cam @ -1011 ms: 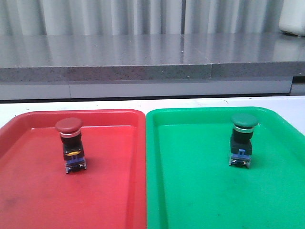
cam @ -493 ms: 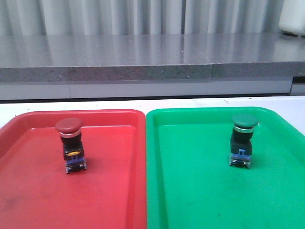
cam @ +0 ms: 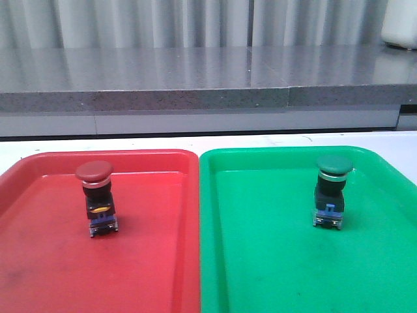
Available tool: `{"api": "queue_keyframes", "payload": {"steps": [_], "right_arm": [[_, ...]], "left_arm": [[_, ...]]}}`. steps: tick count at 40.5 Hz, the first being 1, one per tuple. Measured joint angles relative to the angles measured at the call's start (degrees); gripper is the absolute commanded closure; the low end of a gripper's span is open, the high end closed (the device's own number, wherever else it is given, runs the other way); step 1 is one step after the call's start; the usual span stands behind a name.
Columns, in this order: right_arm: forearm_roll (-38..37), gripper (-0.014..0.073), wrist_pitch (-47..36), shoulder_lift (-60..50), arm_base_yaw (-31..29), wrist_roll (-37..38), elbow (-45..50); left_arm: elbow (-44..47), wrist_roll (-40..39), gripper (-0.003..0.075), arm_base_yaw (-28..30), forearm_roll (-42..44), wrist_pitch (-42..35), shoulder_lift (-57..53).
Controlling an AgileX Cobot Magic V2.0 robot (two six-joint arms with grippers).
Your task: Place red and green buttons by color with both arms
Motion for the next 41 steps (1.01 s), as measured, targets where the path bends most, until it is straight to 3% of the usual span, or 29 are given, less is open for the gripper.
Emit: {"api": "queue_keyframes", "payload": {"steps": [11, 23, 41], "right_arm": [[-0.09, 0.0664, 0.0, 0.0, 0.0, 0.0, 0.0], [-0.09, 0.0664, 0.08, -0.09, 0.0, 0.0, 0.0], [-0.09, 0.0664, 0.08, -0.09, 0.0, 0.0, 0.0]], "left_arm": [[0.0, -0.56, 0.074, 0.0, -0.22, -0.58, 0.0], [0.0, -10.4, 0.074, -0.84, 7.84, -0.58, 0.0], [0.0, -8.89, 0.074, -3.73, 8.36, -0.58, 0.0]]}}
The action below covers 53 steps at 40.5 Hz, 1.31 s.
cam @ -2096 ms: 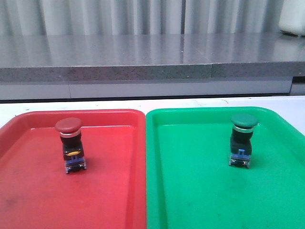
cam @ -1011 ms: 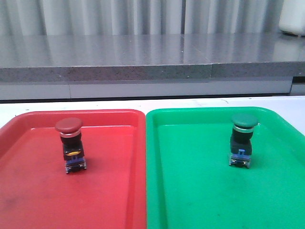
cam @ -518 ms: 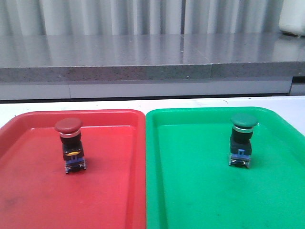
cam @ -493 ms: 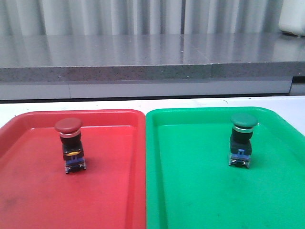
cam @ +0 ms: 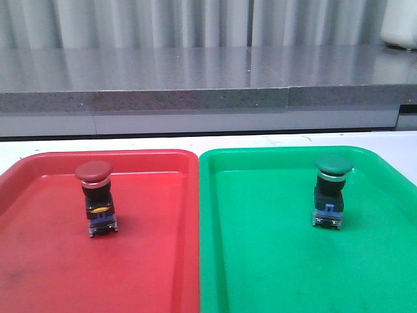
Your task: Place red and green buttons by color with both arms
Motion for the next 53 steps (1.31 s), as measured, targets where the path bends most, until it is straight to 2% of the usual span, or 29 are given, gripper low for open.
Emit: {"api": "queue_keyframes", "payload": {"steps": [46, 50, 53], "right_arm": [[-0.27, 0.0664, -0.16, -0.14, 0.0, 0.0, 0.4], [-0.86, 0.0664, -3.25, -2.49, -1.27, 0.0, 3.15], [-1.39, 0.0664, -9.99, -6.06, -4.03, -0.12, 7.48]], "left_arm": [[0.0, 0.0, 0.074, 1.09, 0.0, 0.0, 0.0], [0.0, 0.0, 0.074, 1.09, 0.0, 0.0, 0.0], [0.0, 0.0, 0.074, 1.09, 0.0, 0.0, 0.0]]}}
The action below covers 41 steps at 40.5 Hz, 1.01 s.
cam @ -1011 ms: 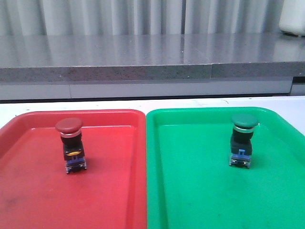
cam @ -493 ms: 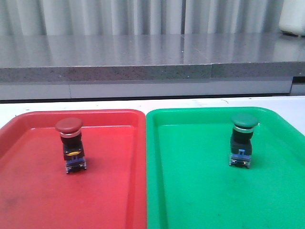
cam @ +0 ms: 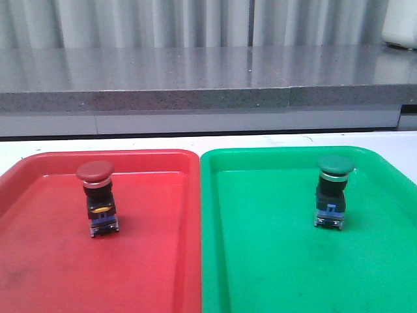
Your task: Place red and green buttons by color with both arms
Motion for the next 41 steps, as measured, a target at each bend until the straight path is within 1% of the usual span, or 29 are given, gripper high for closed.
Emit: {"api": "queue_keyframes", "payload": {"steps": [5, 6, 10, 12, 19, 24, 41], "right_arm": [[-0.24, 0.0664, -13.61, -7.86, -5.95, -0.13, 9.95], [-0.33, 0.0664, -17.51, -9.73, -7.62, -0.13, 12.38], [-0.33, 0.0664, -26.68, -16.13, -11.28, -0.13, 21.25], [-0.33, 0.0664, -30.66, -18.72, -12.4, -0.13, 25.61], [-0.33, 0.0664, -39.55, -26.42, -13.08, -0.22, 36.68], [-0.33, 0.0664, -42.59, -27.87, -13.08, -0.22, 40.79], [-0.33, 0.0664, -43.62, -27.96, -13.08, -0.22, 41.04]], "left_arm": [[0.0, 0.0, 0.074, 0.0, 0.0, 0.0, 0.0], [0.0, 0.0, 0.074, 0.0, 0.0, 0.0, 0.0], [0.0, 0.0, 0.074, 0.0, 0.0, 0.0, 0.0], [0.0, 0.0, 0.074, 0.0, 0.0, 0.0, 0.0], [0.0, 0.0, 0.074, 0.0, 0.0, 0.0, 0.0], [0.0, 0.0, 0.074, 0.0, 0.0, 0.0, 0.0], [0.0, 0.0, 0.074, 0.0, 0.0, 0.0, 0.0]]}}
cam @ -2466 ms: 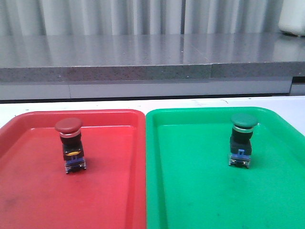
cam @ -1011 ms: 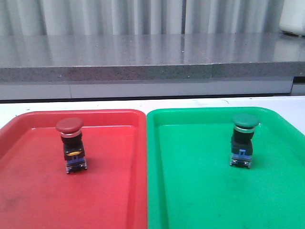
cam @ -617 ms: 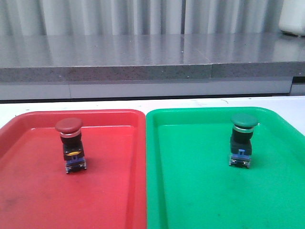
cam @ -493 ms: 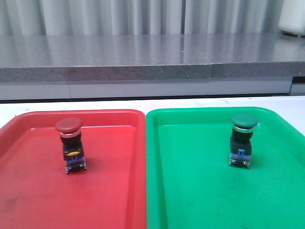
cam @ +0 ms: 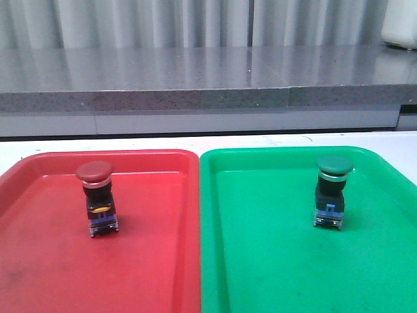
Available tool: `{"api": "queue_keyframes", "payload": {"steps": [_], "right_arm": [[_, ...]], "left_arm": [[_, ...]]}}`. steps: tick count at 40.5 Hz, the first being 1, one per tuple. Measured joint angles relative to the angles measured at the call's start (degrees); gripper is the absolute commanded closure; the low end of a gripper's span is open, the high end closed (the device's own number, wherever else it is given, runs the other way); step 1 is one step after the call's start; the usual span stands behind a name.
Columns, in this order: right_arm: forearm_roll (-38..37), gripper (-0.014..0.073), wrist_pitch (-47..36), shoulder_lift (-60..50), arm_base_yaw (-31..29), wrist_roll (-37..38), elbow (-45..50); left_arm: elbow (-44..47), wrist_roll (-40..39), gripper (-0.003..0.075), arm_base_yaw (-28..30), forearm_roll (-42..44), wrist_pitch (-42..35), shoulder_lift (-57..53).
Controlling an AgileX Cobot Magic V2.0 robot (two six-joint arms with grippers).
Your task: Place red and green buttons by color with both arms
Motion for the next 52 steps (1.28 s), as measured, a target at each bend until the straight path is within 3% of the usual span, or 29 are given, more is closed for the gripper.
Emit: {"api": "queue_keyframes", "payload": {"steps": [13, 52], "right_arm": [[-2.32, 0.0664, -1.48, 0.0, 0.0, 5.05, 0.0], [-3.35, 0.0664, -1.71, 0.0, -1.25, 5.59, 0.0]], "left_arm": [[0.0, 0.0, 0.074, 0.0, 0.0, 0.0, 0.0], [0.0, 0.0, 0.074, 0.0, 0.0, 0.0, 0.0]]}}
